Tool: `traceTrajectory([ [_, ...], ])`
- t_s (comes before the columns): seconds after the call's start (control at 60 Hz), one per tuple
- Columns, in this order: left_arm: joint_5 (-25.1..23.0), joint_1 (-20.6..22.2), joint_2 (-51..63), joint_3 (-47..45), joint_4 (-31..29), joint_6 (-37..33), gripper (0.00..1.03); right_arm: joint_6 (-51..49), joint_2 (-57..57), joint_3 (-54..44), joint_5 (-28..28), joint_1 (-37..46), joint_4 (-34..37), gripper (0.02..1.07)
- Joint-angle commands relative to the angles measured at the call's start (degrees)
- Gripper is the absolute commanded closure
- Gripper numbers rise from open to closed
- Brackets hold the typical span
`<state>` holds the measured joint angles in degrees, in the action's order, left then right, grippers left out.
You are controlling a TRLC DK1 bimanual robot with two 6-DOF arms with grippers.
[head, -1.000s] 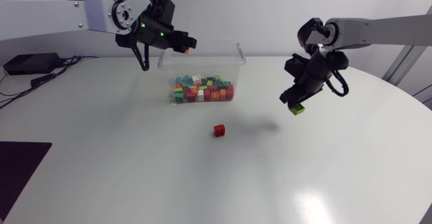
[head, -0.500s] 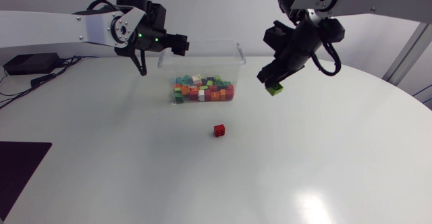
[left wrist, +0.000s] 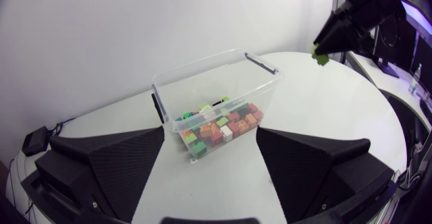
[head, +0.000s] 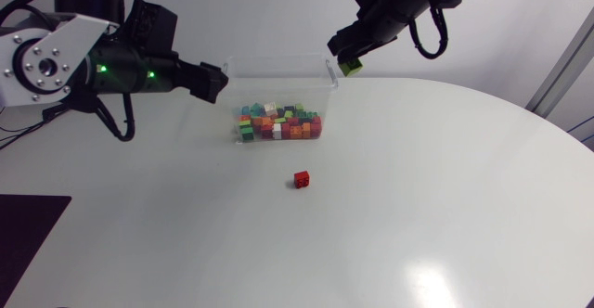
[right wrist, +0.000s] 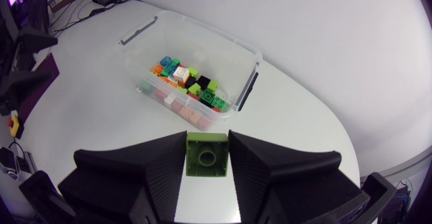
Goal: Place the duplo bricks in the container
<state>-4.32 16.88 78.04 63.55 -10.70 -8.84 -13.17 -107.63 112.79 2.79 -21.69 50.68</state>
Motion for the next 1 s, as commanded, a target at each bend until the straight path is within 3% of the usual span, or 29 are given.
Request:
traceTrajectory([
  [0.0,-0.96,-0.10,-3.42,-3.34,-1.17,-2.15,0.09,1.66,-3.28,3.22,0.11,-0.46,-0.93,0.74],
  [0.4,-3.07,0.17,-11.33,-14.42,-4.68,-6.72,0.09,2.80,-9.44,9.29,0.20,-2.48,-8.93,0.74],
  [0.983,-2.98,2.36,-16.43,-20.31,-5.56,-6.98,0.09,5.70,-14.18,9.11,0.11,-3.36,-26.42,0.74],
])
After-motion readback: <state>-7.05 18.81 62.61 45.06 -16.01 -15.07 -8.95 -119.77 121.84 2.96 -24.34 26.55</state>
